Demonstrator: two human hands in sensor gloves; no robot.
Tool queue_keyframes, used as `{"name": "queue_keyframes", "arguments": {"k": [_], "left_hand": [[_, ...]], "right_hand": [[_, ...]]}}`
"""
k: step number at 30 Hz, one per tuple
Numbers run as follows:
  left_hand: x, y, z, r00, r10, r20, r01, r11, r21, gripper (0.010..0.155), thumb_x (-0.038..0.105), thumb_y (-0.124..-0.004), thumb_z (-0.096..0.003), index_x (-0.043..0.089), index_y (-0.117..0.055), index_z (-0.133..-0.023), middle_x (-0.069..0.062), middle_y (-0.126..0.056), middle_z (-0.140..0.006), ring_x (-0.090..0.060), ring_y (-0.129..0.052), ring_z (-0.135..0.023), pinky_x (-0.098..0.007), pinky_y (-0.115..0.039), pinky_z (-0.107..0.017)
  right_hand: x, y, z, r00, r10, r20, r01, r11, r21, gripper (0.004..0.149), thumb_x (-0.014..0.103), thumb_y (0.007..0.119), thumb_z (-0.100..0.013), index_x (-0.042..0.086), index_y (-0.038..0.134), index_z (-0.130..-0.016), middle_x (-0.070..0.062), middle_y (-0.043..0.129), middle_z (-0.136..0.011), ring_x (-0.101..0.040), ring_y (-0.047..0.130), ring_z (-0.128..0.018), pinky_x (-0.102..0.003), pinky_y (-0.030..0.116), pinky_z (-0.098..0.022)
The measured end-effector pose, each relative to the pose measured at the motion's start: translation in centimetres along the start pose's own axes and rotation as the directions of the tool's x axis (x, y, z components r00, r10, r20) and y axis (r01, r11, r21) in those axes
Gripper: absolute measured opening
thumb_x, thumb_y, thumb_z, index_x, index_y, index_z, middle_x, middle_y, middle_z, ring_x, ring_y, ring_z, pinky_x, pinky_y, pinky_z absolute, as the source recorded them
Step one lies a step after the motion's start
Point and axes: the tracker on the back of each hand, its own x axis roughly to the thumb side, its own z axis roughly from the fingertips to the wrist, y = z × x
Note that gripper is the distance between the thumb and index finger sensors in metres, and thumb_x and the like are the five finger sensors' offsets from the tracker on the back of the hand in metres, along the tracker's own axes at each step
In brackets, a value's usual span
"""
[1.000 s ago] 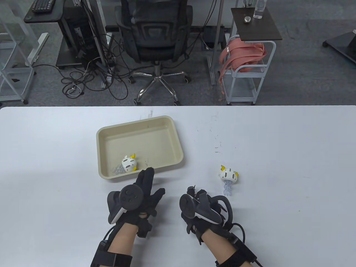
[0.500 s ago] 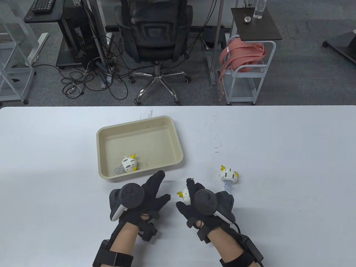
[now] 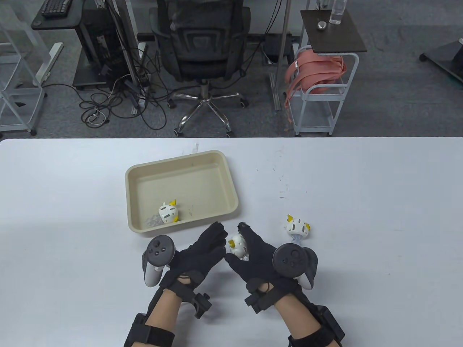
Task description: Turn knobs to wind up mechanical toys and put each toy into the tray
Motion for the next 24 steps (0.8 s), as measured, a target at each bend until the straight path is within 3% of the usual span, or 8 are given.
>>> {"name": "queue_keyframes", "arguments": {"k": [9,20,24], "left_hand": [[-0.7,-1.2,-0.5,0.994,0.110,-0.016,-0.111,0.988,-0.103,0.080,0.068,-0.069,-0.0505,0.022,-0.050,-0.114,-0.013,-0.069,-0.112,-0.032,-0.088,-0.095,-0.049,-0.068,-0.073],[-1.2,-1.2,-0.4,0.980,0.195,-0.028,-0.197,0.975,-0.102,0.078,0.061,-0.069,-0.0537,0.017,-0.044,-0.114,-0.014,-0.067,-0.111,-0.030,-0.091,-0.090,-0.048,-0.072,-0.070],[-0.9,-0.9,-0.3,0.982,0.187,-0.021,-0.188,0.980,-0.066,0.079,0.061,-0.070,-0.0540,0.019,-0.041,-0.114,-0.012,-0.068,-0.110,-0.030,-0.087,-0.093,-0.049,-0.069,-0.072]], "right_hand": [[0.1,0.9,0.0,0.992,-0.121,0.026,0.120,0.992,0.042,0.091,0.050,0.085,-0.049,-0.009,0.044,-0.106,-0.044,0.059,-0.101,-0.050,0.086,-0.074,-0.059,0.074,-0.051],[0.0,1.8,0.0,0.999,0.037,-0.005,-0.036,0.997,0.071,0.088,0.053,0.074,-0.050,0.001,0.040,-0.111,-0.030,0.053,-0.112,-0.045,0.066,-0.079,-0.058,0.059,-0.055],[0.0,1.4,0.0,0.999,0.054,-0.007,-0.053,0.997,0.054,0.085,0.053,0.075,-0.049,0.002,0.043,-0.110,-0.034,0.052,-0.110,-0.047,0.064,-0.081,-0.059,0.057,-0.057]]}}
